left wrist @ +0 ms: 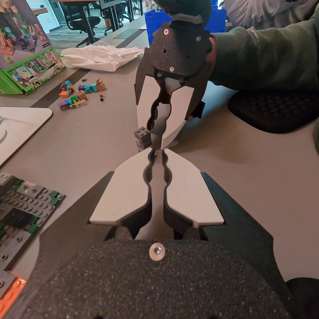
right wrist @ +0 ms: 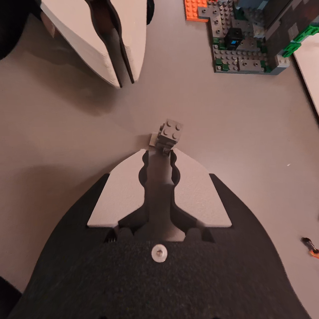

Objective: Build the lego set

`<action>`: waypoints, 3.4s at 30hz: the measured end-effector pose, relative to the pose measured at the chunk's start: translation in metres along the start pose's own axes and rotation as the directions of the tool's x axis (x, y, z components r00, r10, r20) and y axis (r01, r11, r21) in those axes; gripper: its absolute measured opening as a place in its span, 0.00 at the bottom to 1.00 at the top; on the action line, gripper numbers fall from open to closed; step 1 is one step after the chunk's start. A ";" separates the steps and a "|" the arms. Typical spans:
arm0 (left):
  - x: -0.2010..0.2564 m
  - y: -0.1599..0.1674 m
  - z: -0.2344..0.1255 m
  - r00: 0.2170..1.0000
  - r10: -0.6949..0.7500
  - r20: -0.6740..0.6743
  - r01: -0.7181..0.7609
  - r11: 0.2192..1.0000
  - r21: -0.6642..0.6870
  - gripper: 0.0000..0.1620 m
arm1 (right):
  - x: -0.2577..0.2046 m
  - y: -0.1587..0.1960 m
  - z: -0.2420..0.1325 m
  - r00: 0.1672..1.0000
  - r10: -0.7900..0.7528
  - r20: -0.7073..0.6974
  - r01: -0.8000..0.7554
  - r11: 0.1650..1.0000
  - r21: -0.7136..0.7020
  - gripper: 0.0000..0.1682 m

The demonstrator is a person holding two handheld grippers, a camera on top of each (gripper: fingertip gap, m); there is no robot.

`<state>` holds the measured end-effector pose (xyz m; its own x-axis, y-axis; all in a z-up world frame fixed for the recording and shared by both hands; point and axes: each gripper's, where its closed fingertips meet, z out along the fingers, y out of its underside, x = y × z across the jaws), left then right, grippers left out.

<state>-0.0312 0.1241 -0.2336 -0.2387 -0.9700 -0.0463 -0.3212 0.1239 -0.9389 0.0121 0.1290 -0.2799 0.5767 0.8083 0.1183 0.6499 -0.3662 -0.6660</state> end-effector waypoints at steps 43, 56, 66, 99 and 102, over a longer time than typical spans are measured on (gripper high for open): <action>0.001 0.002 0.001 1.000 0.023 0.005 -0.023 1.000 -0.021 0.05 | 0.012 -0.015 -0.011 0.997 0.078 -0.024 -0.074 0.988 0.136 0.18; 0.001 0.003 0.001 1.000 0.023 0.006 -0.023 0.999 -0.024 0.05 | 0.010 -0.007 -0.007 0.998 0.069 0.000 -0.069 0.991 0.117 0.19; 0.001 0.004 0.001 1.000 0.023 0.006 -0.023 0.999 -0.027 0.05 | 0.009 -0.005 -0.005 0.998 0.064 0.005 -0.064 0.992 0.106 0.19; 0.000 0.006 0.003 0.999 0.029 0.015 -0.028 0.998 -0.048 0.04 | 0.002 -0.005 -0.013 0.995 0.078 0.067 -0.085 0.990 0.109 0.09; -0.002 0.010 0.004 0.998 0.041 0.036 -0.039 0.996 -0.077 0.05 | 0.007 -0.008 -0.019 0.991 0.112 0.076 -0.122 0.982 0.145 0.11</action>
<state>-0.0304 0.1266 -0.2444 -0.2186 -0.9709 -0.0975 -0.3813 0.1770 -0.9074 0.0203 0.1285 -0.2596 0.6066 0.7949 -0.0134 0.4960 -0.3916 -0.7750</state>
